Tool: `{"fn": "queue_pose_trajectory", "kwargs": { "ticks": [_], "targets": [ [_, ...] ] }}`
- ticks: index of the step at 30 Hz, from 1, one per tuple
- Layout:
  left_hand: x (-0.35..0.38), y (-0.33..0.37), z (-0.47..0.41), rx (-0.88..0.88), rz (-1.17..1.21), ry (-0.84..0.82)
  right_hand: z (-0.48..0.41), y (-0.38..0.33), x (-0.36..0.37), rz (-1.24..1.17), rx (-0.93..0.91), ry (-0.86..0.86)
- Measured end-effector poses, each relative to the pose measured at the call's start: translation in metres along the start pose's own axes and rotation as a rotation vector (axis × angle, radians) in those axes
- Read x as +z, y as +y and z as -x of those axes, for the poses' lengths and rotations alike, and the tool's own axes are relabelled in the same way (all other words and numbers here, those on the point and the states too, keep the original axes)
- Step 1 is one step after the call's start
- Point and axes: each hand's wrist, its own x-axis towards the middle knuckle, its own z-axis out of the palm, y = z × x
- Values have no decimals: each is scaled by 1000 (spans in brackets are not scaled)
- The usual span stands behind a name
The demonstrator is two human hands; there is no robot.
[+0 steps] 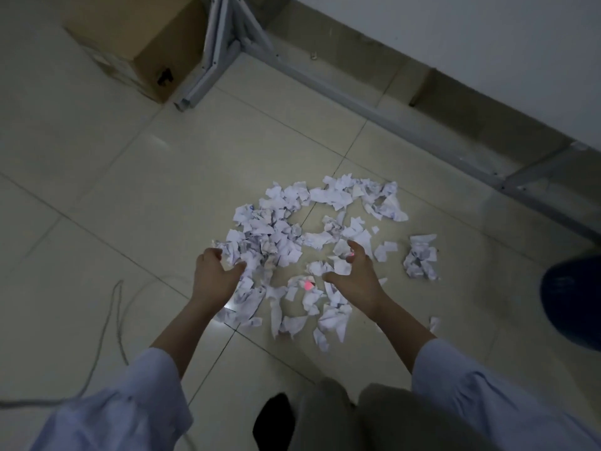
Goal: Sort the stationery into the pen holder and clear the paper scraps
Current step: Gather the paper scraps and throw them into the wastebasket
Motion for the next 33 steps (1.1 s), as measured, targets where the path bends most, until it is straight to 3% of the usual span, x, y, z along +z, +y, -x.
{"fn": "queue_pose_trajectory", "kwargs": {
  "ticks": [8,11,16,20,23,25,28,31,33],
  "targets": [
    [53,-59,-61,-82,53,-70,-61,43,77,-16,42,-202],
    [73,-73,-87,-109,103,-64,-93,53,94,27,-36,-157],
    [121,-85,-114,-91,156,-45,-154,50,96,162,-318,19],
    [156,-82,-133,84,121,267,-199,36,94,173,-513,110],
    [162,-82,-146,104,204,423,-227,28,95,197,-616,114],
    [160,-89,-154,58,216,398,-242,26,94,218,-681,133],
    [150,-91,-159,-51,189,203,-261,24,88,306,-690,186],
    [135,-93,-161,-104,57,72,-275,21,79,522,-525,195],
    [121,-96,-164,-124,-38,100,-283,22,72,599,-408,183]
  ]
}}
